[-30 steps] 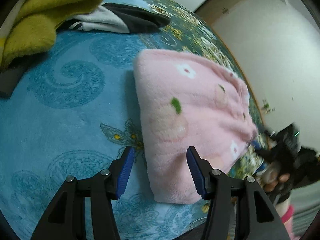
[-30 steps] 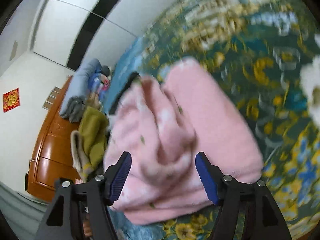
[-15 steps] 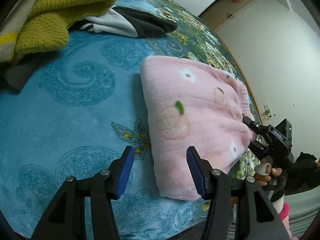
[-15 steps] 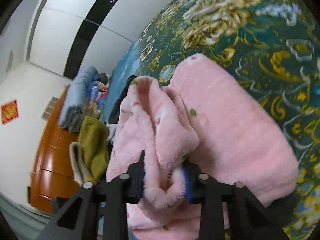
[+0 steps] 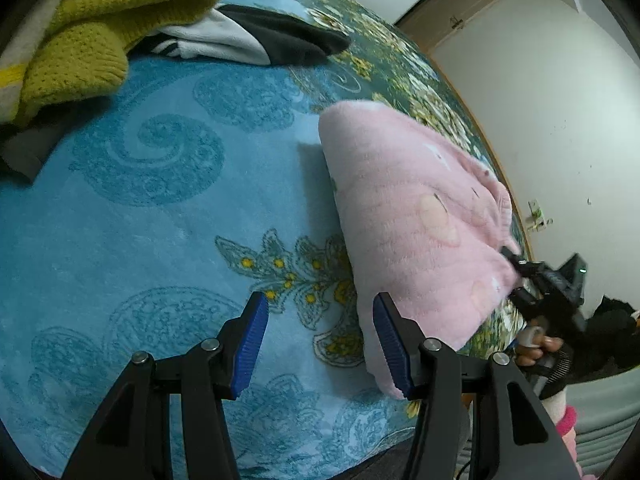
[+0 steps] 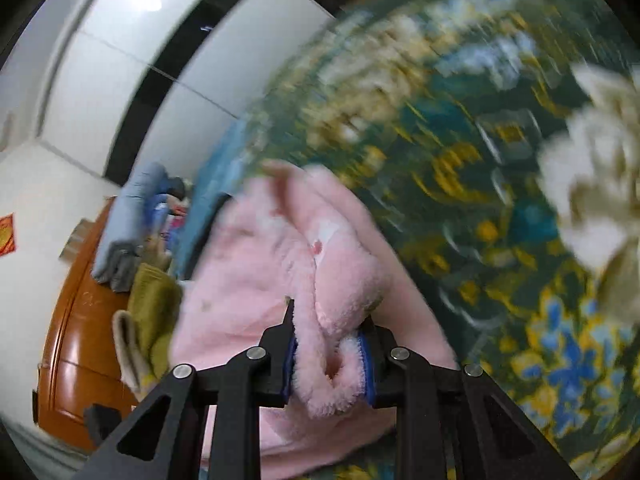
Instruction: Fold clothes
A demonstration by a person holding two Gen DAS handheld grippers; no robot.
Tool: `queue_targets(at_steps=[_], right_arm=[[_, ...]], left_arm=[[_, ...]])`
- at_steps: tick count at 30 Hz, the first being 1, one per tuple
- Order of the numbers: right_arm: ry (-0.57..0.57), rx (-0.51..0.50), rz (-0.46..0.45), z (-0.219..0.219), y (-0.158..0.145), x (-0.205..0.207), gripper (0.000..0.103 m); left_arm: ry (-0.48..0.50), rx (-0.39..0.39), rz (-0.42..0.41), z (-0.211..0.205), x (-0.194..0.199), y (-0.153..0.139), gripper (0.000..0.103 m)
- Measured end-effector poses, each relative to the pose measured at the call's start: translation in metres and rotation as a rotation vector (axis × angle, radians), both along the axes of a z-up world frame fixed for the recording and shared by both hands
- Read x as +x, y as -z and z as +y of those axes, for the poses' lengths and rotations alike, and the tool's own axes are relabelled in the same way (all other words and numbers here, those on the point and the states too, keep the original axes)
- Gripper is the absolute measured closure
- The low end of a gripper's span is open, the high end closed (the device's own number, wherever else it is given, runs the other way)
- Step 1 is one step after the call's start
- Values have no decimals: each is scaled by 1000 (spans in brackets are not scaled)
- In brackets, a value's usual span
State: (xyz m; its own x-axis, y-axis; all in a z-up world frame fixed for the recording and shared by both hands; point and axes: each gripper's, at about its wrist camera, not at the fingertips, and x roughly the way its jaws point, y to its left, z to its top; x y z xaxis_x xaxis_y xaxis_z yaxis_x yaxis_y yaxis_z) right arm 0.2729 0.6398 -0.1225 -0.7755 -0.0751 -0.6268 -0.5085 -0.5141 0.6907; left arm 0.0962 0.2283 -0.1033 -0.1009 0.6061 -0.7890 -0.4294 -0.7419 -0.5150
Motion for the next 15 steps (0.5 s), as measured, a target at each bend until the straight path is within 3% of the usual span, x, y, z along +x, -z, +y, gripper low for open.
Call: queue_targets(at_steps=[4,12,15], right_arm=[[-2,-11,13,8,-1,5,72],[1,255,-47,4,-59,6,60],[-98,324,-29,-8,-76,-17,60]], left_arm=[[14,-17,35,7,3,-7,47],[97,-32,194,37,14,-41,47],[174,-17,251,59,24,-52,47]])
